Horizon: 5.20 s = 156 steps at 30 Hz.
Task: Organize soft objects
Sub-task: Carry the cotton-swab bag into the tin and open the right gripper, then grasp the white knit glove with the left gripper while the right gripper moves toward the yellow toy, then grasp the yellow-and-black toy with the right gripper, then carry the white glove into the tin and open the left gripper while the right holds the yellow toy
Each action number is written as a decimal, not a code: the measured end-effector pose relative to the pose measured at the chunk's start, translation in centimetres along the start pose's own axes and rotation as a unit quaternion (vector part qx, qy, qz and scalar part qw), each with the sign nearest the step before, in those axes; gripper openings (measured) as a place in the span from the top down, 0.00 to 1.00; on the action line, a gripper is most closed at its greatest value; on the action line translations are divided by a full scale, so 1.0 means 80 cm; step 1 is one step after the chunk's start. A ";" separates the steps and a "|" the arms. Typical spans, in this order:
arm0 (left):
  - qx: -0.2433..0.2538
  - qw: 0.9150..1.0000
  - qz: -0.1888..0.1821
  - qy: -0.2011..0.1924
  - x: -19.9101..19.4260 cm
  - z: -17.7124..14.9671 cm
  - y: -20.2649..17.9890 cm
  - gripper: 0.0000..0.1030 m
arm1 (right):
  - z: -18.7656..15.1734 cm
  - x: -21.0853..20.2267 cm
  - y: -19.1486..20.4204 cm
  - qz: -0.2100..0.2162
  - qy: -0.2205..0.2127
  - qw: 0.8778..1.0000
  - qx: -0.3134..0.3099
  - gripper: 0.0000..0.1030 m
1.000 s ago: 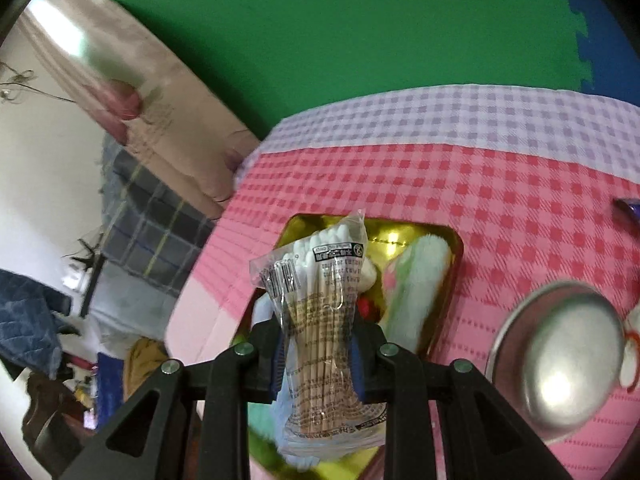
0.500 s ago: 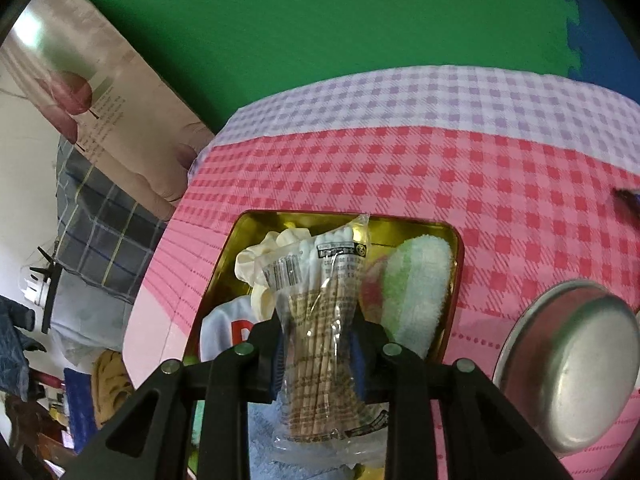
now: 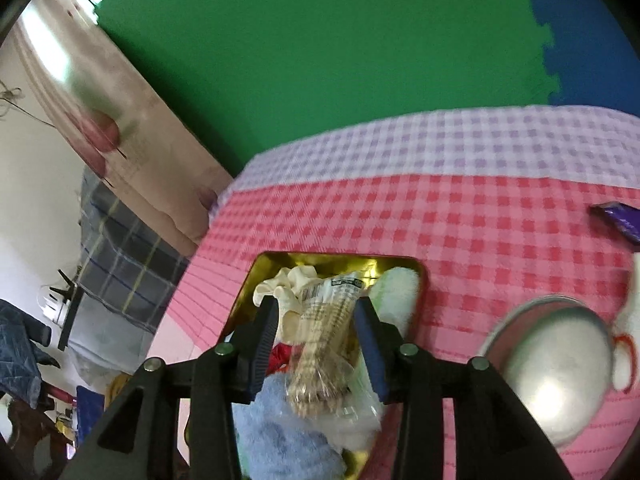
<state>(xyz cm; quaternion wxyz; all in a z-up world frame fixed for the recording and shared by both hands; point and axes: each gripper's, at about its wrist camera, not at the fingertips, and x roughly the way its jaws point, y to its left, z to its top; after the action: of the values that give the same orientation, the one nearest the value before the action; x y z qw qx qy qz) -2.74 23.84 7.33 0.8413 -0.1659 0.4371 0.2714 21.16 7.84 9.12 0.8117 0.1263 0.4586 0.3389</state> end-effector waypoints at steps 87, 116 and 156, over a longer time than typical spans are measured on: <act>0.253 0.868 -0.397 0.154 -0.014 -0.057 -0.380 0.78 | -0.174 -0.305 -0.391 -0.323 -0.068 0.943 0.042 0.22; 0.164 0.895 -0.389 0.143 -0.065 -0.049 -0.250 0.75 | 0.050 -0.199 -0.397 -0.198 0.041 0.976 -0.079 0.44; 0.152 0.965 -0.212 -0.010 0.007 0.127 -0.107 0.74 | -0.188 -0.280 -0.257 -0.088 -0.023 0.996 -0.019 0.73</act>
<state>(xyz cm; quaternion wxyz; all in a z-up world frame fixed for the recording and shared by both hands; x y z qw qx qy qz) 9.24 22.48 12.96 0.8992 -0.1219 0.4199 0.0189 9.75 -23.86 5.00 0.8511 0.0779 0.4425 0.2718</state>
